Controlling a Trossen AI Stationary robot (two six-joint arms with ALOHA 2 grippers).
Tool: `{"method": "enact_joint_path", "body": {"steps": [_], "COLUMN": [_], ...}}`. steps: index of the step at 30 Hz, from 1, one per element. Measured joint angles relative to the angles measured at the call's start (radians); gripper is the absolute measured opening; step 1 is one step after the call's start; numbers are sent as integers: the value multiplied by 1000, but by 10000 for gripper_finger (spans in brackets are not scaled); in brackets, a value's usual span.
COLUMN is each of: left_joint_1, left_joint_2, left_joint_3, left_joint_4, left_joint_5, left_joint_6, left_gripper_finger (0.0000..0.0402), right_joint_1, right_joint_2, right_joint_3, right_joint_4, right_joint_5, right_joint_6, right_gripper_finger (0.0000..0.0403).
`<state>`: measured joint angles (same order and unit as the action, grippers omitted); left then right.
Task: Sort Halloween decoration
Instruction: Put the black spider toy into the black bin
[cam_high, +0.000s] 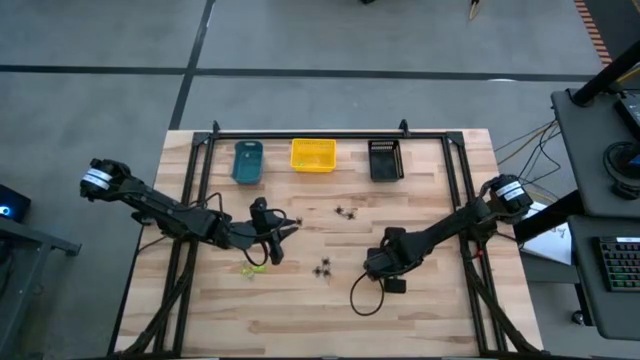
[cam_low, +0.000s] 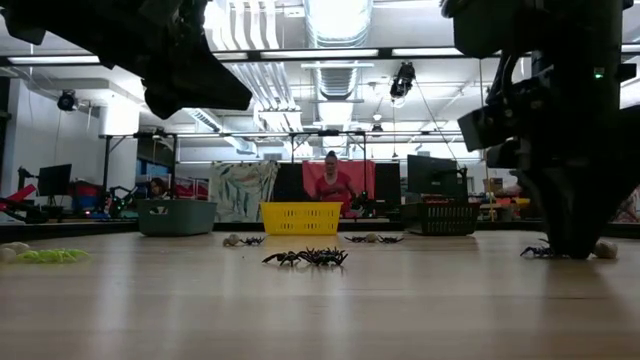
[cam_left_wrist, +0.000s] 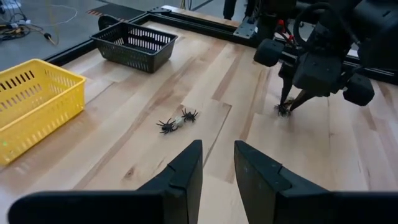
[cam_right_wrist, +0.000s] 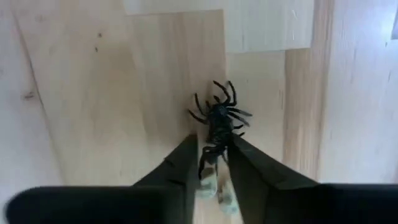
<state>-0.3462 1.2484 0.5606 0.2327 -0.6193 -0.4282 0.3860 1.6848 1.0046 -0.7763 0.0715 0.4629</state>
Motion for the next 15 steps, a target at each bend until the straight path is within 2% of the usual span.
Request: {"method": "enact_joint_path", "body": {"steps": [4,15], "left_joint_1": [0,0], "left_joint_2": [0,0], "left_joint_3": [0,0], "left_joint_4": [3,15], "left_joint_5": [0,1], "left_joint_6": [0,0], "left_gripper_finger": [75,75], "right_joint_1": [-2,-11], "right_joint_2": [-7,-112], "right_joint_3": [-1,-3], "right_joint_4": [5,-1], "right_joint_5": [13,-1], "right_joint_6": [0,7], "right_gripper_finger": [17,13]}}
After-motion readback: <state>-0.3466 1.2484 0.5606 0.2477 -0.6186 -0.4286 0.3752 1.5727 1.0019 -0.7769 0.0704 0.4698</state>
